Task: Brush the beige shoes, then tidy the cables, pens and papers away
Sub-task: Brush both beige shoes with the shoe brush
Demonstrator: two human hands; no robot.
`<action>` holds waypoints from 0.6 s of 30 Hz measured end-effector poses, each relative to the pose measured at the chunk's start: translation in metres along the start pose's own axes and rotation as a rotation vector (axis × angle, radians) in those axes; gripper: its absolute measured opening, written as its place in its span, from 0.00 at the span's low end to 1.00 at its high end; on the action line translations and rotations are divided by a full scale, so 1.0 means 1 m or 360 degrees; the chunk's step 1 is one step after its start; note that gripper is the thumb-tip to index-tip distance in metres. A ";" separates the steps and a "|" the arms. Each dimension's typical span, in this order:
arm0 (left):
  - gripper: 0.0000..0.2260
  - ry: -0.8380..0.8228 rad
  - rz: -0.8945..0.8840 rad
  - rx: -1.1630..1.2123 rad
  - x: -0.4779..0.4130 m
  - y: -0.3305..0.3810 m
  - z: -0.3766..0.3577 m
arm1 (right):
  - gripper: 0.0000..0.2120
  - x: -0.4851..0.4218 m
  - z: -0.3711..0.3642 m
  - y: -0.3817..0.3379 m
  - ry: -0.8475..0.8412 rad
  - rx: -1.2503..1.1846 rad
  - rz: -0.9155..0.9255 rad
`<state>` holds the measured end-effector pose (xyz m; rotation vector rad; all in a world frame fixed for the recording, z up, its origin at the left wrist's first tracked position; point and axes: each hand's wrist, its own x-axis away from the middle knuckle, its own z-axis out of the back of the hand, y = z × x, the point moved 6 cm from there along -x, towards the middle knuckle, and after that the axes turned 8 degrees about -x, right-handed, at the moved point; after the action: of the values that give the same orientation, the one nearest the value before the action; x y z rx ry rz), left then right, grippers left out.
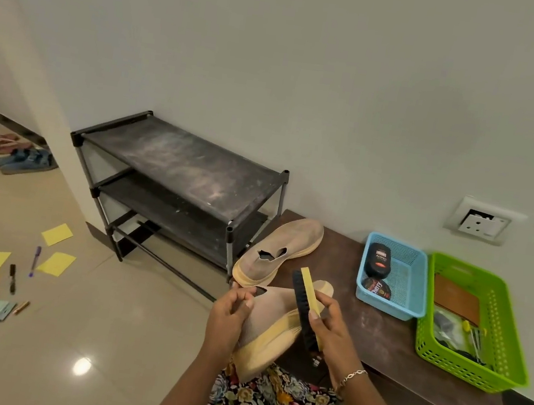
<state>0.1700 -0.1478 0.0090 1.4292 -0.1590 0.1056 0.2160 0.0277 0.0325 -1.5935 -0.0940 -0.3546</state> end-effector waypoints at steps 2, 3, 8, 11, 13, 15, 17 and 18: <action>0.09 -0.0017 -0.0053 -0.0091 0.000 -0.002 0.005 | 0.16 -0.001 -0.001 0.003 -0.0015 0.0024 -0.0008; 0.08 -0.0022 -0.0080 -0.0140 0.001 -0.002 0.009 | 0.16 -0.002 -0.001 0.004 -0.0019 0.0035 -0.0016; 0.05 -0.0052 -0.0112 -0.0209 0.005 -0.013 0.021 | 0.14 -0.003 -0.003 0.009 -0.0046 0.0127 0.0006; 0.05 -0.0020 -0.0106 -0.0162 0.004 -0.018 0.020 | 0.14 -0.002 -0.009 0.003 -0.0119 0.0275 0.0106; 0.06 -0.0012 -0.0095 -0.0076 0.001 -0.018 0.016 | 0.16 0.004 -0.016 -0.008 -0.0209 0.0603 0.0298; 0.05 -0.0056 -0.0046 0.0042 0.000 -0.018 0.009 | 0.17 0.019 -0.034 -0.017 -0.0417 0.1210 0.0531; 0.07 -0.0067 -0.0018 0.0123 0.000 -0.018 0.004 | 0.21 0.029 -0.046 -0.016 -0.0646 0.1634 0.0683; 0.06 -0.0067 -0.0026 0.0114 0.000 -0.017 0.003 | 0.21 0.025 -0.043 -0.017 -0.0665 0.1699 0.0681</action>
<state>0.1727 -0.1536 -0.0073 1.5047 -0.1799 0.0682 0.2275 -0.0174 0.0569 -0.5687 -0.2142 0.3433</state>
